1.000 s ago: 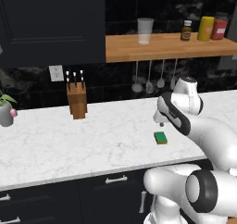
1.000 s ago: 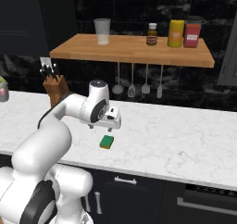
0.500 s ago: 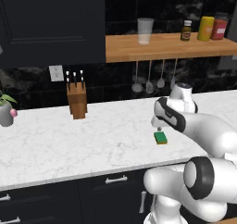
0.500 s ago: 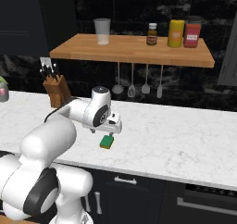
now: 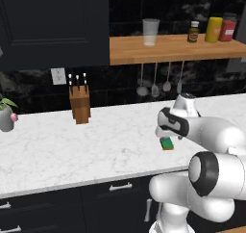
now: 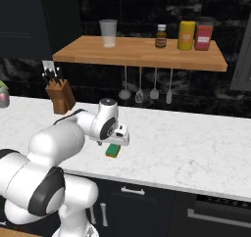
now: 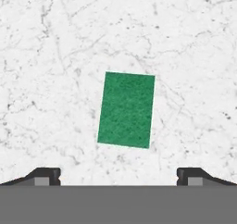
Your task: Pick up the sponge from the counter and clean the cutting board by briefly scrubbing or pressing down on the cutting board. Once finished, release the sponge.
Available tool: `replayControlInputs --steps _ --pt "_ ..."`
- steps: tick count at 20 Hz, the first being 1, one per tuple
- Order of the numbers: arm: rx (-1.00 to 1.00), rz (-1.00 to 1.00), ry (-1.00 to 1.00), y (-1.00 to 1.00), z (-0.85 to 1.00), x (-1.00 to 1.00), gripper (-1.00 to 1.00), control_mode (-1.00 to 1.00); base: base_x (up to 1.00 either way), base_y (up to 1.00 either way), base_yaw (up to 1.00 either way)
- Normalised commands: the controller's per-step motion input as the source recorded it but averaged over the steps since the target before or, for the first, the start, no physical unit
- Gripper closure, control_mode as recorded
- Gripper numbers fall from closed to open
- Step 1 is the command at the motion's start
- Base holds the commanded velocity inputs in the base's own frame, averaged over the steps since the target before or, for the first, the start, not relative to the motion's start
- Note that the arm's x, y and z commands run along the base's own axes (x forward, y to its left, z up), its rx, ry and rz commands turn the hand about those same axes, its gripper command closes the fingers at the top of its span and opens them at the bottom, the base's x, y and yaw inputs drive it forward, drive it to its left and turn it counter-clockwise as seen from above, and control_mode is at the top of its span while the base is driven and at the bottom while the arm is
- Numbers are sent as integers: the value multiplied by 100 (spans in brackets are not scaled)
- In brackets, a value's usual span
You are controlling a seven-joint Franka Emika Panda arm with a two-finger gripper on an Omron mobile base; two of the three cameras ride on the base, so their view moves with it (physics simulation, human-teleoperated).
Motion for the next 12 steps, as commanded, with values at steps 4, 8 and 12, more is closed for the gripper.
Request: replayControlInputs --steps 4,8,12 --pt "0 0 0 0 -22 7 -100 -100 0 0 0" --pt "-1 0 0 0 -8 29 -100 -100 0 0 0" --pt "-1 0 0 0 -8 31 -100 -100 0 0 0"
